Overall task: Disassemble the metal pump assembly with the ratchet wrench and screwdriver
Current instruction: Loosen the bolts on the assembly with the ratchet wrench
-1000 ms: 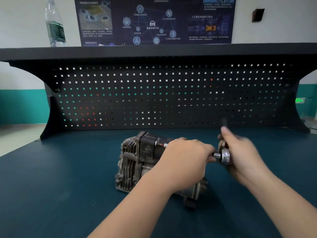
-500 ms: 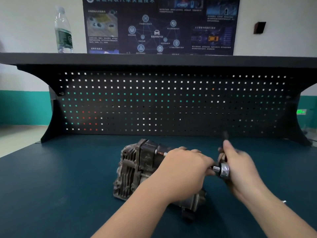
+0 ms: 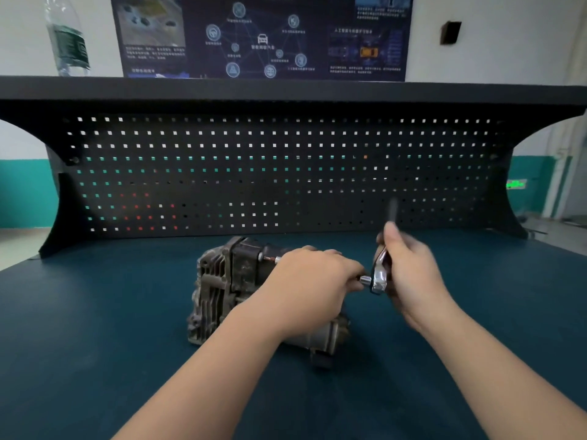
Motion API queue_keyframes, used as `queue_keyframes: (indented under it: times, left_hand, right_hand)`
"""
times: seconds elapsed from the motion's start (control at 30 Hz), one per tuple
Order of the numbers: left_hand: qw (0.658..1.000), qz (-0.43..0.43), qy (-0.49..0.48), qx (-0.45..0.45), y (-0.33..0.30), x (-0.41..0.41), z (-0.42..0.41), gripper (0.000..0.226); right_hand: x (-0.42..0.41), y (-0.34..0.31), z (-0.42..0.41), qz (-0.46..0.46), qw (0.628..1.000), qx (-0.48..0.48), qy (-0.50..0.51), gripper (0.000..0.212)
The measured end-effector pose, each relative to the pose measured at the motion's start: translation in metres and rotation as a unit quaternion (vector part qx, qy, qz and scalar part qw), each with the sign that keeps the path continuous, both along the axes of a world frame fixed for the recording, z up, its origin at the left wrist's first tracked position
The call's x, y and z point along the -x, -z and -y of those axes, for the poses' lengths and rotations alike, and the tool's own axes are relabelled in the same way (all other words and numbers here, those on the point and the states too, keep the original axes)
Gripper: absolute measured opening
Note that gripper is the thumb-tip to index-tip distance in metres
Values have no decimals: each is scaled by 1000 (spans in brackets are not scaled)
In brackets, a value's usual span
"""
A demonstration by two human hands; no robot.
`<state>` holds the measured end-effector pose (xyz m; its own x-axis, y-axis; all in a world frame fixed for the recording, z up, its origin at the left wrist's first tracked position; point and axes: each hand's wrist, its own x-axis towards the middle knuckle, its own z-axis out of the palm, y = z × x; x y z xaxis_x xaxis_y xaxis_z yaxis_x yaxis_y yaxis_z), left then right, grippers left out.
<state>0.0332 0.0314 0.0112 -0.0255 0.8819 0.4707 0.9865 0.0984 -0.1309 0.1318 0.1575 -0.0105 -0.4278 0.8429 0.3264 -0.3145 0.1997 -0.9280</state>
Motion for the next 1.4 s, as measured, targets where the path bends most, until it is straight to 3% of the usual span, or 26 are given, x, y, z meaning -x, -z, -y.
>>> queue_keyframes:
  times: [0.07,0.1,0.2,0.27,0.33,0.4,0.43,0.5,0.53,0.6,0.63,0.7,0.77,0.83,0.87,0.93,0.97,1.03,1.1,1.17,1.23,1.3,1.37,1.4]
  left_hand:
    - [1000,3,2,9,-1,0,0,27]
    - [1000,-1,3,13,-2,0,0,28]
    - [1000,-12,1,23,-2,1,-1,29]
    - [1000,-23,-7,15,1,0,-2,28]
    - [1000,-21,-14,5,2,-1,-3,27]
    - [1000,-24,-16,-4,3,-2,-3,26]
    - [1000,-28,-13,-7,3,-3,-4,26]
    - [1000,-13,-8,-7,1,-2,-3,26]
    - [1000,1,-6,-4,0,-2,-2,26]
    - [1000,14,-1,-5,-1,-1,-1,26]
    - [1000,11,1,-9,-1,-2,0,26]
    - [1000,-3,5,-19,0,-2,0,24]
    - [1000,-13,7,-25,1,-3,0,23]
    - [999,-16,4,-35,2,-3,0,23]
    - [999,-18,6,-40,2,-3,0,22]
    - [999,-21,16,-43,2,-3,0,22]
    - [999,-18,18,-39,1,-3,1,23]
    - [1000,7,14,-21,-2,-3,1,27]
    - [1000,26,12,-8,-4,-2,1,29]
    - [1000,13,7,-14,-3,-2,1,28]
    - [1000,-14,1,-23,-1,-4,0,27]
    - [999,-25,-5,-29,1,-4,-1,27]
    - [999,-22,-7,-33,2,-3,-2,25]
    - [999,-18,-5,-32,2,-3,-2,24]
  right_hand:
    - [-6,-6,1,-20,981,-189,50,33]
    - [-8,-7,2,-28,969,-240,54,31]
    - [-9,-2,3,0,966,-249,64,32]
    - [-5,0,4,31,987,-148,55,34]
    - [1,3,3,35,998,52,-4,35]
    - [6,6,5,22,974,208,-83,35]
    - [7,7,5,11,970,226,-93,35]
    - [7,5,2,-16,990,132,-43,35]
    - [5,2,1,-24,999,30,6,34]
    - [-1,-4,3,-33,981,-174,80,34]
    - [-3,-5,6,-40,969,-228,91,32]
    - [-2,-4,10,-46,964,-239,103,33]
    - [2,-1,11,-10,984,-145,106,35]
    - [5,2,8,28,996,83,14,36]
    - [6,4,8,36,980,187,-59,34]
    - [7,6,6,30,959,256,-118,31]
    - [5,4,5,24,969,228,-95,32]
    - [1,-1,2,6,999,30,12,33]
    - [-3,-8,3,-8,980,-184,81,34]
    - [-5,-7,3,-24,969,-232,83,33]
    - [-2,-2,4,-1,980,-176,91,36]
    - [3,2,4,34,998,10,48,36]
    - [8,6,7,42,975,207,-68,34]
    - [9,7,7,39,963,246,-103,33]
